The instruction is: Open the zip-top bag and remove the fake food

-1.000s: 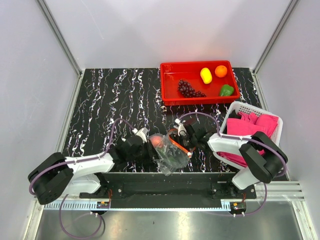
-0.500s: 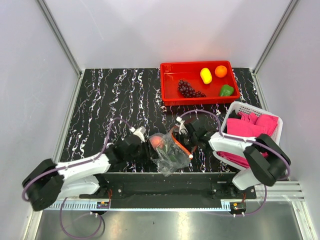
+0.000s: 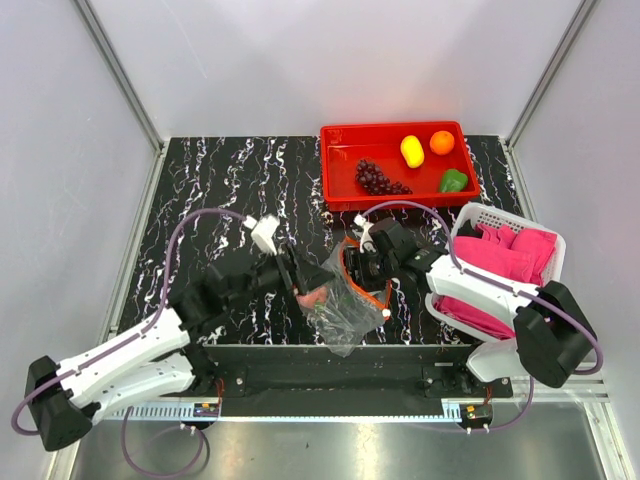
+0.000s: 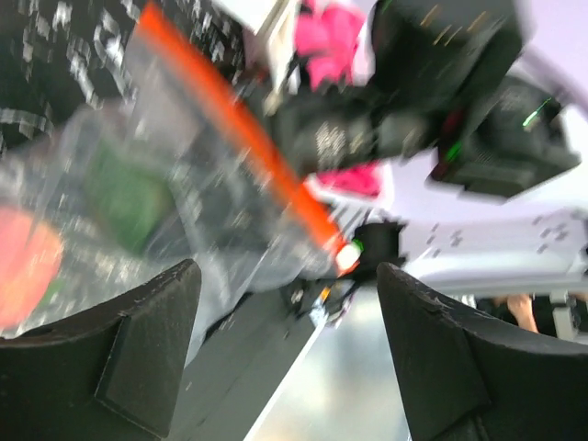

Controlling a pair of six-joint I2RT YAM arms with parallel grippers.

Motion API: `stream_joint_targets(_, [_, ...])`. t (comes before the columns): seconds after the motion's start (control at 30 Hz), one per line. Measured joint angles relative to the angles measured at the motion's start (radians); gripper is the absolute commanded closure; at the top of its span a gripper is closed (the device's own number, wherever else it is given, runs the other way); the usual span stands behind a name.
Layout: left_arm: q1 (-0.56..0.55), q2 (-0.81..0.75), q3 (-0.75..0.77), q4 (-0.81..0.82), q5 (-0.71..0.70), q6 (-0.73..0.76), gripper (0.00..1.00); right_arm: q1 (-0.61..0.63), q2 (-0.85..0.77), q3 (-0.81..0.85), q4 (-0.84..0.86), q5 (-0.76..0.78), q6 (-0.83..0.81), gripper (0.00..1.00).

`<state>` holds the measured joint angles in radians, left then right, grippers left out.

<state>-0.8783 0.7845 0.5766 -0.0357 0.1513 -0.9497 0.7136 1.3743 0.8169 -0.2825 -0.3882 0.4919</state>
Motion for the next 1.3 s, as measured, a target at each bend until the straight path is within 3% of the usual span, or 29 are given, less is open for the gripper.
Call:
stream_joint_targets(0.13, [-0.001, 0.137, 0.141, -0.022, -0.037, 0.000, 0.19, 0.000, -0.012, 0.021, -0.046, 0.022, 0.000, 0.84])
stream_joint_targets(0.33, [-0.028, 0.367, 0.286, -0.087, -0.054, 0.019, 0.32, 0.000, -0.065, 0.033, -0.065, 0.033, 0.001, 0.84])
stream_joint_targets(0.47, [-0.070, 0.422, 0.311, -0.137, -0.101, 0.036, 0.53, 0.000, -0.075, 0.033, -0.082, 0.039, 0.001, 0.84])
stream_joint_targets(0.57, [-0.091, 0.421, 0.314, -0.136, -0.124, 0.063, 0.73, 0.003, -0.080, 0.033, -0.121, 0.041, 0.002, 0.84])
stream_joint_targets(0.6, [-0.098, 0.420, 0.315, -0.130, -0.126, 0.091, 0.85, 0.005, -0.080, 0.033, -0.138, 0.048, 0.005, 0.84])
stream_joint_targets(0.7, [-0.109, 0.403, 0.317, -0.131, -0.125, 0.064, 0.98, 0.001, -0.092, 0.031, -0.158, 0.090, 0.002, 0.85])
stream_joint_targets(0.97, [-0.090, 0.356, 0.313, -0.216, -0.205, 0.074, 1.00, 0.002, -0.173, 0.151, -0.244, 0.189, -0.048, 0.86])
stream_joint_targets(1.3, [-0.077, 0.291, 0.313, -0.291, -0.278, 0.116, 1.00, -0.070, -0.154, 0.389, -0.352, 0.280, -0.114, 0.88])
